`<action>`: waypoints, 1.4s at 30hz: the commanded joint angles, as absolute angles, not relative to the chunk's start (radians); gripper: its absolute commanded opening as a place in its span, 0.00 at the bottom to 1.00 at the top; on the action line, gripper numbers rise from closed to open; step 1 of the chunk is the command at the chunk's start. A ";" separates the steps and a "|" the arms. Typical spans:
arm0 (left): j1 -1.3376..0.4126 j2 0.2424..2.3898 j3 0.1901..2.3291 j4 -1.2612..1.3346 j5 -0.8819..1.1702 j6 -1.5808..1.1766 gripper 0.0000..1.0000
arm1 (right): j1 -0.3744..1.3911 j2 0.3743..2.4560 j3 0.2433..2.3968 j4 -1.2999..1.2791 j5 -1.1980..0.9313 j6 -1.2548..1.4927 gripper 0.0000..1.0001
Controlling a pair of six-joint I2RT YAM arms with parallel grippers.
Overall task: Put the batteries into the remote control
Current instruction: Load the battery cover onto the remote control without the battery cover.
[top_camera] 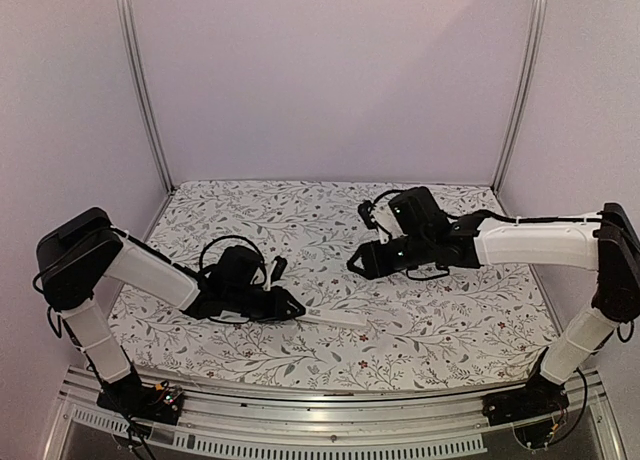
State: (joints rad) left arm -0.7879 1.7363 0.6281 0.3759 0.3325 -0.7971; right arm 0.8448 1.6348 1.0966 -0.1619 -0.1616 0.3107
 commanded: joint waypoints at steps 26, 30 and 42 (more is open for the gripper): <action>-0.796 1.742 0.620 0.348 0.326 -0.792 0.27 | 0.872 1.653 0.826 -0.127 -0.283 0.922 0.16; -0.795 1.743 0.620 0.348 0.325 -0.793 0.27 | 0.873 1.671 0.816 -0.106 -0.296 0.926 0.15; -0.795 1.743 0.619 0.348 0.326 -0.792 0.27 | 0.872 1.719 0.818 -0.100 -0.263 0.904 0.11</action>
